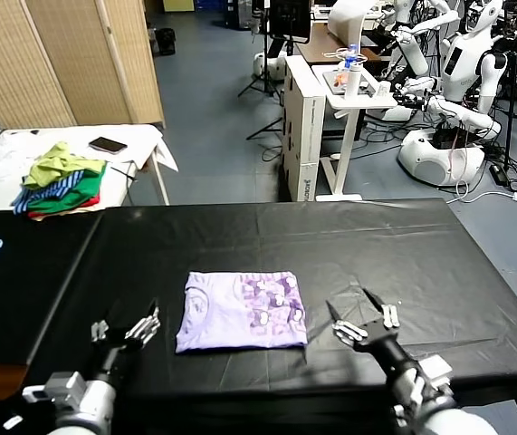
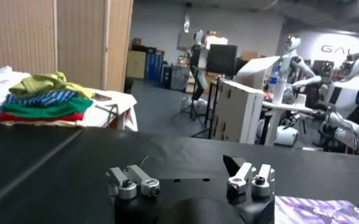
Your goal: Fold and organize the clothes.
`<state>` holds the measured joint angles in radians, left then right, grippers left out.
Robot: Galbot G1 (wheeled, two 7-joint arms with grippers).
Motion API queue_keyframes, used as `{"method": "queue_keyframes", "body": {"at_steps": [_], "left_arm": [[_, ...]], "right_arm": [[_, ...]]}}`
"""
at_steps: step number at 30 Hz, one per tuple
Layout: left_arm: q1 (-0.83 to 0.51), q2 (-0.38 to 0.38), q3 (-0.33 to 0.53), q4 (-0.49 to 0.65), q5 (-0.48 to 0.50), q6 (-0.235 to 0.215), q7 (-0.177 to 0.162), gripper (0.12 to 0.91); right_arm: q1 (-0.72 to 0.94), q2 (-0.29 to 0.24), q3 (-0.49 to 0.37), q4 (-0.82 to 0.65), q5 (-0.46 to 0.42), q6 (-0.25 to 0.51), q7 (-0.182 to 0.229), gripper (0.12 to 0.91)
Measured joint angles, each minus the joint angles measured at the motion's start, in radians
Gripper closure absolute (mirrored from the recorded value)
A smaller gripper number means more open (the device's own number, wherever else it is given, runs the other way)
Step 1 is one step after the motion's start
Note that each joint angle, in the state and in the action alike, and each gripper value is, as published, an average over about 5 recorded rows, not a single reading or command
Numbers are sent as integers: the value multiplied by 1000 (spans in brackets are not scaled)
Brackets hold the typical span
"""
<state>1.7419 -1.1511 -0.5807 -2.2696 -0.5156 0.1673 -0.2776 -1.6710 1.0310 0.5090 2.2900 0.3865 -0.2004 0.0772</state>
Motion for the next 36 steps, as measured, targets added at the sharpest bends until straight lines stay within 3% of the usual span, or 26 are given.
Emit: {"method": "queue_keyframes", "body": {"at_steps": [7,14,23,36], "left_arm": [[109,28,-39,-45,6,-10,-41,123],[218,41,-58,-95,61,-43,-65,123],[336,26,-43,-174,97,-31,-66,123],[367,30,-41,-188,98,-16,-62,123]], "right_arm": [[-195,22,25,30,-126,195,93,118],[-370,59,36,65,-176,230,175,118],[-469,93,60,118,-154,181,191,118],[-486,97,67,126,-137,151,196,118]]}}
